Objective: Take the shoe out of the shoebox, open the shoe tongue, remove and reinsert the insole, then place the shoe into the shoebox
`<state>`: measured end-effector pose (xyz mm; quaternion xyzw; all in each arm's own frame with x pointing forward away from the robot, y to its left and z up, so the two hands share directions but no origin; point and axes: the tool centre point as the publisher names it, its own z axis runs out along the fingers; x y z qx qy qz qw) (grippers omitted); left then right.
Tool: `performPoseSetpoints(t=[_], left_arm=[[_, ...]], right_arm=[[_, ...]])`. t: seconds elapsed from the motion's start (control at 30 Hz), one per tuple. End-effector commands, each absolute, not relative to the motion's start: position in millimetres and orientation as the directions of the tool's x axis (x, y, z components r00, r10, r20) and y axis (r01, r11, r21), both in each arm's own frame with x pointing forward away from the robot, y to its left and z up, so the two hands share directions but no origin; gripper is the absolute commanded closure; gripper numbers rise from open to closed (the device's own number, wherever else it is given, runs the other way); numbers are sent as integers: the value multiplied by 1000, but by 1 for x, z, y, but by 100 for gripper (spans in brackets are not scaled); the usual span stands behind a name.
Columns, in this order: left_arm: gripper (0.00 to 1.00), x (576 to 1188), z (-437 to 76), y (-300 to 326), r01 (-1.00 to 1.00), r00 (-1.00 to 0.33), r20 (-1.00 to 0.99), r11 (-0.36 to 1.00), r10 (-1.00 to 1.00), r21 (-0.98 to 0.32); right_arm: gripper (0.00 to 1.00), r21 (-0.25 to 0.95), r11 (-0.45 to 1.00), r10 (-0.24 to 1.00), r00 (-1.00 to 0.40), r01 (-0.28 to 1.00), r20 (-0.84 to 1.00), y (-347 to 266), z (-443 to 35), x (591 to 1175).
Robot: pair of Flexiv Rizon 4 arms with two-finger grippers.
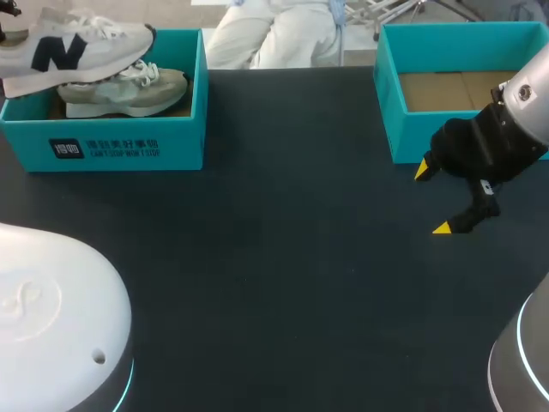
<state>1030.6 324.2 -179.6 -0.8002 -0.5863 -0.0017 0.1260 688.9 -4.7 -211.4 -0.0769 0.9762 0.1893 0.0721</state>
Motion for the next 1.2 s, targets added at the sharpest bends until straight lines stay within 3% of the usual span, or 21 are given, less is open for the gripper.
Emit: performPoseSetpoints(t=[0.03, 0.43, 1.2], left_arm=[[100, 993, -173, 314, 946, 320, 206, -300, 925, -122], [100, 911, -159, 269, 981, 191, 347, -194, 918, -27], [100, 805, -172, 90, 931, 365, 275, -353, 889, -93]], right_arm=[[0, 356, 918, -122, -978, -177, -170, -4, -212, 689], [0, 356, 918, -122, -978, -177, -170, -4, -212, 689], [0, 356, 918, -122, -978, -177, -170, -4, -212, 689]])
